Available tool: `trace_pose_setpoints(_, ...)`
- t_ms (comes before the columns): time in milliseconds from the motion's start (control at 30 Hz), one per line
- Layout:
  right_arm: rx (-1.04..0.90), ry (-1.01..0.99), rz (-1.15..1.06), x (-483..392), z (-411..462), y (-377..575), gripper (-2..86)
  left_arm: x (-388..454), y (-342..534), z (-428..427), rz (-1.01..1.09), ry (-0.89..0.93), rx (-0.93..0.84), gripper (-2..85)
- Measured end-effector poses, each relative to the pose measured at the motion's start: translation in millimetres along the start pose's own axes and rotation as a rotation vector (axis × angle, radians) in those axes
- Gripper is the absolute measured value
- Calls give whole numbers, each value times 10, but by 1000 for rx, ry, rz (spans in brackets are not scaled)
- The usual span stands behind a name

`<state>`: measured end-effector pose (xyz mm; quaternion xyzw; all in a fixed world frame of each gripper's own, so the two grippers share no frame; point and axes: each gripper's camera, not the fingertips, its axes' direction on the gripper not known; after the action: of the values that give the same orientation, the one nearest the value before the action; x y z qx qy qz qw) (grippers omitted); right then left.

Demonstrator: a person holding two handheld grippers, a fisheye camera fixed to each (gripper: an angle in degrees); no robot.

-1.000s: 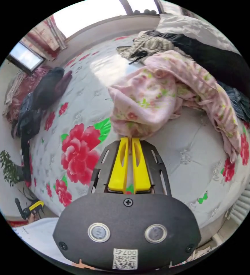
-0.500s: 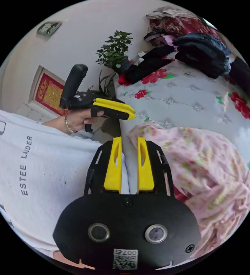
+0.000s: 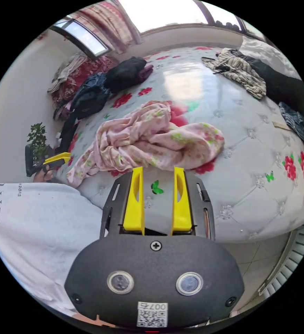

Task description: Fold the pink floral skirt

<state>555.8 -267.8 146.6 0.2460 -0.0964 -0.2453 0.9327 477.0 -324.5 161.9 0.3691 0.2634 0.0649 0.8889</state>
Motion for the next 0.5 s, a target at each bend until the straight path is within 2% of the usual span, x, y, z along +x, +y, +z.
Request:
trace_pose_setpoints(100, 23, 56, 47, 71, -69, 38, 94, 250, -549, 229, 148, 71, 0, 123)
trace_pose_setpoints(233, 48, 38, 91, 105, -73, -31, 92, 481, -1155, 777, 211, 151, -93, 116)
trace_pose_setpoints(300, 15, 41, 101, 120, 16, -121, 87, 453, -1342, 1250, 161, 152, -244, 40)
trace_pose_setpoints(333, 0, 40, 104, 124, 54, -144, 85, 409, -1351, 1311, 131, 147, -265, 26)
trace_pose_setpoints(367, -39, 28, 100, 121, 145, -188, 80, 307, -1353, 1301, 87, 185, -258, 9)
trace_pose_setpoints(467, -138, 35, 85, 64, 386, -254, 49, -32, -1307, 731, 26, 366, -92, -4)
trace_pose_setpoints(500, -95, 85, 72, 5, 363, -248, 29, -179, -1294, 414, 24, 385, -44, -6)
